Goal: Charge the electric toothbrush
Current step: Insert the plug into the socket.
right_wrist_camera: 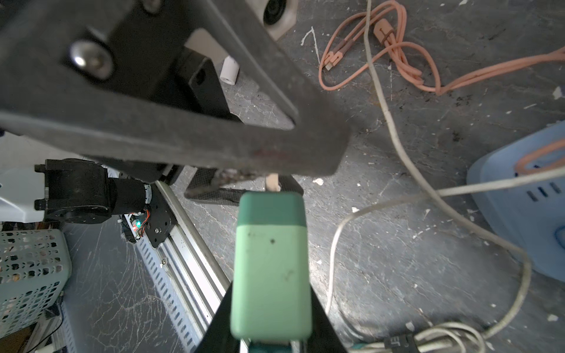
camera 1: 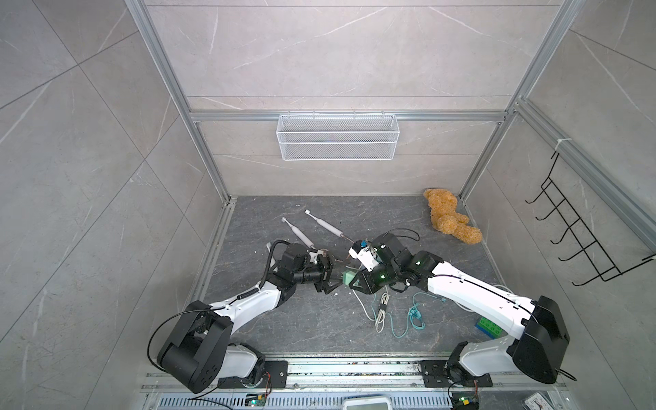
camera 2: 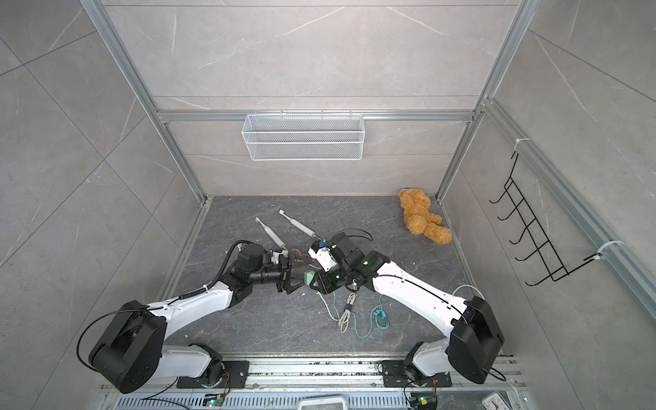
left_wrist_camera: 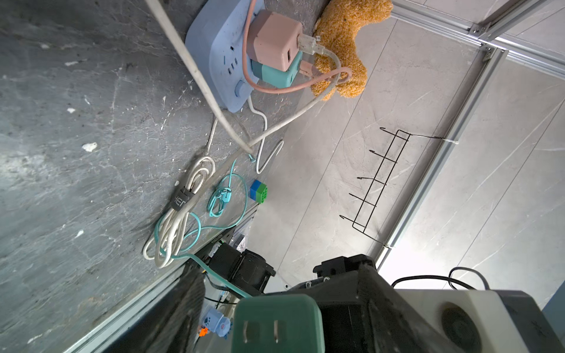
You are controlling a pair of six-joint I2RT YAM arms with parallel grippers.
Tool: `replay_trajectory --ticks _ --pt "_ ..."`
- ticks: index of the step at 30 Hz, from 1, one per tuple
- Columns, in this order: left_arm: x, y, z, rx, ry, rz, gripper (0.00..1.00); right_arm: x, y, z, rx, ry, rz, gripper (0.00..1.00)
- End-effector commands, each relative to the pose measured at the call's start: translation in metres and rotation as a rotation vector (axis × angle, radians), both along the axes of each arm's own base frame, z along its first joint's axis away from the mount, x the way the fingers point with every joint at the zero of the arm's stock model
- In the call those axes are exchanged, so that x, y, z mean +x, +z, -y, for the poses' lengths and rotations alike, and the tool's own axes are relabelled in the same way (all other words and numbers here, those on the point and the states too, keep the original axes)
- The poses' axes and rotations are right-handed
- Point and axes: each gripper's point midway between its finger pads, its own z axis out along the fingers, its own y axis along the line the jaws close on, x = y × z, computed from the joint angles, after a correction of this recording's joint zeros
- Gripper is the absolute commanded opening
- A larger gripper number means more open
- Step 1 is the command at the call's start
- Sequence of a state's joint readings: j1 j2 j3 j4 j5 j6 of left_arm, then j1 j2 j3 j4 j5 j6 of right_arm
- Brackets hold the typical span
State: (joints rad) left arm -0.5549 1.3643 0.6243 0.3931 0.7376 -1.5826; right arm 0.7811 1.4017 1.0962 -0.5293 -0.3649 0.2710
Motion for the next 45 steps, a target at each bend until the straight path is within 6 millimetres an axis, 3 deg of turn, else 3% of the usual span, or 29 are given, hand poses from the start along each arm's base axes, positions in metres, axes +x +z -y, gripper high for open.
replay_trajectory --ticks 1,10,18,21,25,26,28,30,32,36,45 --pt "0.0 0.018 0.011 -0.062 -0.034 0.028 0.72 0.011 0.018 -0.004 0.053 -0.023 0.116 0.0" --pt "0.001 0.018 0.016 -0.109 -0.023 -0.002 0.61 0.015 0.016 -0.01 0.094 -0.056 0.16 0.0" --pt "0.001 0.019 0.017 -0.113 -0.027 0.002 0.42 0.023 0.018 -0.013 0.105 -0.094 0.211 0.0" --pt "0.001 0.016 0.017 -0.108 -0.024 -0.009 0.3 0.025 0.015 -0.013 0.088 -0.1 0.218 0.0" --pt "0.0 0.01 0.016 -0.099 -0.017 -0.034 0.02 0.029 0.01 -0.011 0.084 -0.132 0.238 0.0" --pt "0.0 0.01 0.016 -0.1 -0.013 -0.04 0.0 0.03 0.012 -0.01 0.094 -0.14 0.248 0.0" --pt "0.001 0.007 0.015 -0.106 0.006 -0.06 0.0 0.031 0.014 -0.009 0.119 -0.156 0.27 0.15" --pt "0.002 0.003 0.013 -0.117 0.033 -0.084 0.0 0.033 0.017 -0.006 0.145 -0.179 0.298 0.4" --pt "0.004 0.001 0.011 -0.128 0.057 -0.101 0.0 0.034 0.018 -0.004 0.177 -0.198 0.322 0.51" --pt "0.009 0.001 0.007 -0.174 0.112 -0.118 0.0 0.033 0.019 -0.011 0.279 -0.208 0.325 0.52" --pt "0.019 0.007 0.0 -0.241 0.208 -0.106 0.0 0.025 0.015 -0.033 0.43 -0.175 0.271 0.44"
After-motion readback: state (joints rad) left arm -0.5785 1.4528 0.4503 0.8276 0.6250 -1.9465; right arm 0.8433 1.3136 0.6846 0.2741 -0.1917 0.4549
